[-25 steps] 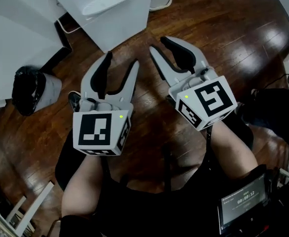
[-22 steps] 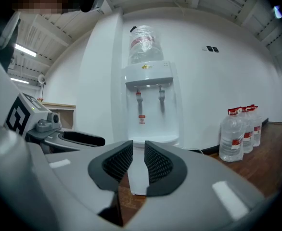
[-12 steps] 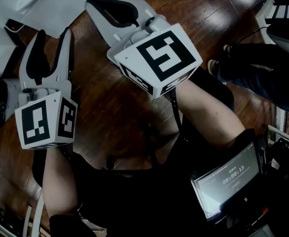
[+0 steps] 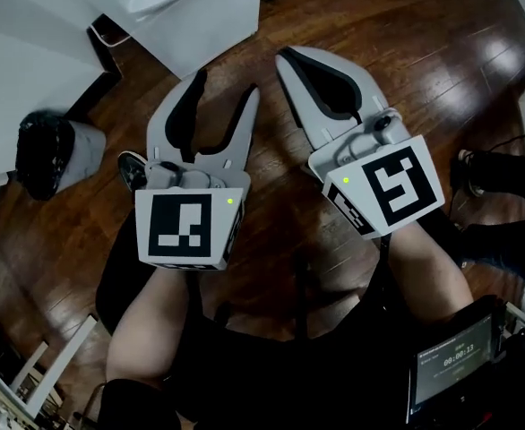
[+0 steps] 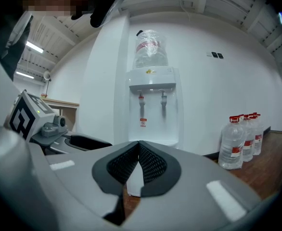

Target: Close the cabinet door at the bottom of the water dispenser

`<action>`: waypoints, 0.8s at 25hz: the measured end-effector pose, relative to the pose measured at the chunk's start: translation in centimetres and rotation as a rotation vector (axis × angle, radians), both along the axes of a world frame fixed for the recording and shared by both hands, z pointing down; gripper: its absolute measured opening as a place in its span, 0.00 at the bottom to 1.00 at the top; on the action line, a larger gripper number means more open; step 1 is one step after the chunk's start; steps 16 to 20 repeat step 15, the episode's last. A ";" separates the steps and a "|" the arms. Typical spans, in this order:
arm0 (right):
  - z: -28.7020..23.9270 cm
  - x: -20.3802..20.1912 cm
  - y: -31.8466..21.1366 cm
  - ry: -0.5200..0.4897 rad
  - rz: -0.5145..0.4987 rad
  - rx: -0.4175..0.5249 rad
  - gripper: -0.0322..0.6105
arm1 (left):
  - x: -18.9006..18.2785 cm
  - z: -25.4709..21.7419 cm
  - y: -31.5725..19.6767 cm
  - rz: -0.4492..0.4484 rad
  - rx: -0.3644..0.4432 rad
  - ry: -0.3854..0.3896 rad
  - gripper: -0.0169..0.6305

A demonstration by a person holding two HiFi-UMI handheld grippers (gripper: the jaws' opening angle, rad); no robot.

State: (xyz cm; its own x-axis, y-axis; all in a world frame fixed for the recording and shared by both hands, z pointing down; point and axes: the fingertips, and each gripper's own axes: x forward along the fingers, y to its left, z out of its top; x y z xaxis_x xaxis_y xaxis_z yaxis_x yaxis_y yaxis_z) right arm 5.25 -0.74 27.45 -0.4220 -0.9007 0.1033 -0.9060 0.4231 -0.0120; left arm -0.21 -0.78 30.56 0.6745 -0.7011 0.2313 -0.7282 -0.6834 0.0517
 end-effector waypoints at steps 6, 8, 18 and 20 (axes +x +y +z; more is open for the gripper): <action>0.3 0.1 -0.1 -0.009 -0.002 -0.006 0.06 | 0.1 0.3 0.1 -0.003 -0.010 0.005 0.41; 0.4 0.0 -0.1 -0.010 -0.003 -0.006 0.06 | 0.1 0.4 0.1 -0.006 -0.016 0.005 0.41; -0.2 0.4 -0.7 -0.015 0.003 -0.010 0.06 | 0.1 0.0 -0.5 -0.005 -0.023 -0.010 0.41; -0.2 0.4 -0.7 -0.015 0.003 -0.010 0.06 | 0.1 0.0 -0.5 -0.005 -0.023 -0.010 0.41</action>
